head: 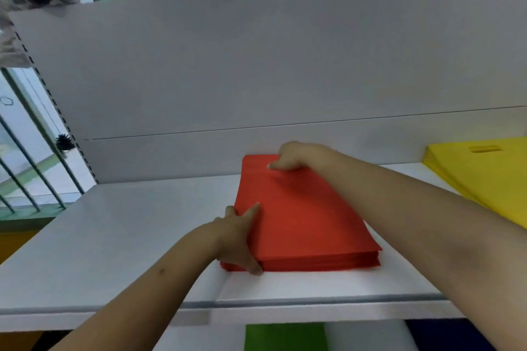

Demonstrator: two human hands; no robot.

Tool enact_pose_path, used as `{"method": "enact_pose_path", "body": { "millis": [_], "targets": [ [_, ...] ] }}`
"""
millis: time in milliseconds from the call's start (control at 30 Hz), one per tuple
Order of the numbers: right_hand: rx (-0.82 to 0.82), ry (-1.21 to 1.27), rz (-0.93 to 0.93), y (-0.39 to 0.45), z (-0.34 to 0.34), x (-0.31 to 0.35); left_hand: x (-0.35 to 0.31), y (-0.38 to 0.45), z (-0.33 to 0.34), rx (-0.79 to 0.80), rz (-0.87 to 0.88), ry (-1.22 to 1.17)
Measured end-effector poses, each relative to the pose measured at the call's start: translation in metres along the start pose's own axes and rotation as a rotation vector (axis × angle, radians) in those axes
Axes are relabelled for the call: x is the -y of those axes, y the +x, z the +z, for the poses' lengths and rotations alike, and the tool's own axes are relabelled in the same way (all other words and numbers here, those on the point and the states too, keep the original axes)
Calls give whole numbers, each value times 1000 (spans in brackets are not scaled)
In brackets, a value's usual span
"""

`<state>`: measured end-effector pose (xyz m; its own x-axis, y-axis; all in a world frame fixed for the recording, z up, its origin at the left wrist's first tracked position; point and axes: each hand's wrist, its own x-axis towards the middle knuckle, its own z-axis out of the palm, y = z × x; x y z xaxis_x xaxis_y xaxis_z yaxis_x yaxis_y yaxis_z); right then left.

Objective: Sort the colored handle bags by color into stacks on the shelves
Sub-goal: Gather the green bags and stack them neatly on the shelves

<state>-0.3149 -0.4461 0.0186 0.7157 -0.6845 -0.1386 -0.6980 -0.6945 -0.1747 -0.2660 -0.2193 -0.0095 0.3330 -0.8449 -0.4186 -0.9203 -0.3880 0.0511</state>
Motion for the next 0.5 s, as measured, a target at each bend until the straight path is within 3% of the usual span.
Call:
{"method": "enact_pose_path", "body": {
  "millis": [100,167,233,300,433,500],
  "targets": [
    [-105,124,30,-20,-14,-4,7,1,-10,86,-14,-10],
    [-171,183,90,-35,-15,-19,13,-2,-24,123,-9,-260],
    [-220,243,229,-53,-8,-44,18,4,-33,0,4,-722],
    [-185,359,388,-73,4,-65,20,26,-34,-190,-90,-1002],
    [-113,914,446,-101,25,-71,15,60,-27,-293,-180,-1230],
    [-142,1044,427,-104,29,-64,8,65,-29,-299,-181,-1265]
  ]
}}
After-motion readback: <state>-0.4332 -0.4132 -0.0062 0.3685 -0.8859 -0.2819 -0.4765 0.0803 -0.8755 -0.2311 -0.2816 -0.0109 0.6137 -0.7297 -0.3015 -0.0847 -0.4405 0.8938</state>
